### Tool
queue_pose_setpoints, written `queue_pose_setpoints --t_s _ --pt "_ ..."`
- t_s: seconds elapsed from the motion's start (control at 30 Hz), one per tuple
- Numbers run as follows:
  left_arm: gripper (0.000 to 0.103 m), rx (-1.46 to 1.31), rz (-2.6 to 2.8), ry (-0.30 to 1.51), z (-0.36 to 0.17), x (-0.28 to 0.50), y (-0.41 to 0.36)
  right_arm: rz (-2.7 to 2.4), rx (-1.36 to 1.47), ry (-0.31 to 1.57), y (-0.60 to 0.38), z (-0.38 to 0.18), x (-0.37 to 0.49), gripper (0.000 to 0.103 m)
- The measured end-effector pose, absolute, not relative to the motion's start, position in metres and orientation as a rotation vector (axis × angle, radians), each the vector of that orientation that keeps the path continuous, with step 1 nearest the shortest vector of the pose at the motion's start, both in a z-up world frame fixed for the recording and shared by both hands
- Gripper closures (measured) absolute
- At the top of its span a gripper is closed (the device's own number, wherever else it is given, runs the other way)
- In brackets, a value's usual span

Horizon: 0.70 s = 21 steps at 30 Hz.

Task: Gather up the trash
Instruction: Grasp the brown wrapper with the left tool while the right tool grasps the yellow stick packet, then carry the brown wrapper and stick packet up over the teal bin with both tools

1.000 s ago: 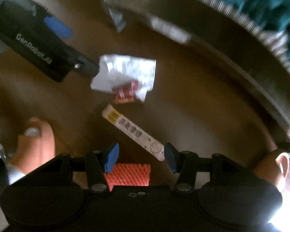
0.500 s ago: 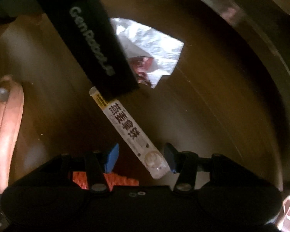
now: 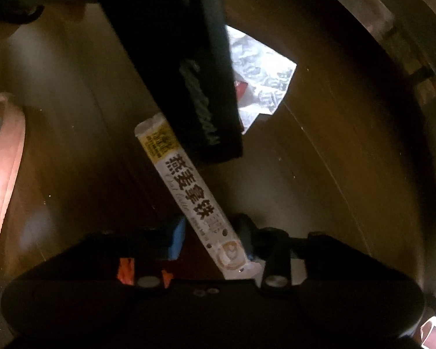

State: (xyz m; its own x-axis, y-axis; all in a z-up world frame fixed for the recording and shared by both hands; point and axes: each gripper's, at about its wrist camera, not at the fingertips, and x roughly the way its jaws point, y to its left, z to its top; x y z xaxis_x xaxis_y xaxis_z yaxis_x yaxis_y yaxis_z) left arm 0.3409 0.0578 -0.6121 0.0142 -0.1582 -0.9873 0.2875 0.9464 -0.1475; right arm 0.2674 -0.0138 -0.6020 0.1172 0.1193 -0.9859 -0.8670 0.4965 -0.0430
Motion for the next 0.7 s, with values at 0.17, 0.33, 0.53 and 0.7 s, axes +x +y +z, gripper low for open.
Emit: queue_pose_setpoints --t_s 0.17,0.33,0.53,0.7 --pt "0.070 0.097 -0.347 1.520 -0.611 0.341 0.057 0.853 -0.794 1.241 -0.014 -0.600 0.268 0.078" --pt "0.079 0.111 -0.355 1.496 -0.604 0.336 0.059 0.859 -0.789 1.265 -0.016 -0.594 0.268 0.081" --pt "0.081 0.077 -0.394 1.461 -0.580 0.333 0.066 0.842 -0.768 1.278 -0.021 -0.569 0.264 0.082" --pt "0.082 0.036 -0.384 1.440 -0.551 0.331 0.082 0.791 -0.751 1.288 -0.028 -0.543 0.265 0.082"
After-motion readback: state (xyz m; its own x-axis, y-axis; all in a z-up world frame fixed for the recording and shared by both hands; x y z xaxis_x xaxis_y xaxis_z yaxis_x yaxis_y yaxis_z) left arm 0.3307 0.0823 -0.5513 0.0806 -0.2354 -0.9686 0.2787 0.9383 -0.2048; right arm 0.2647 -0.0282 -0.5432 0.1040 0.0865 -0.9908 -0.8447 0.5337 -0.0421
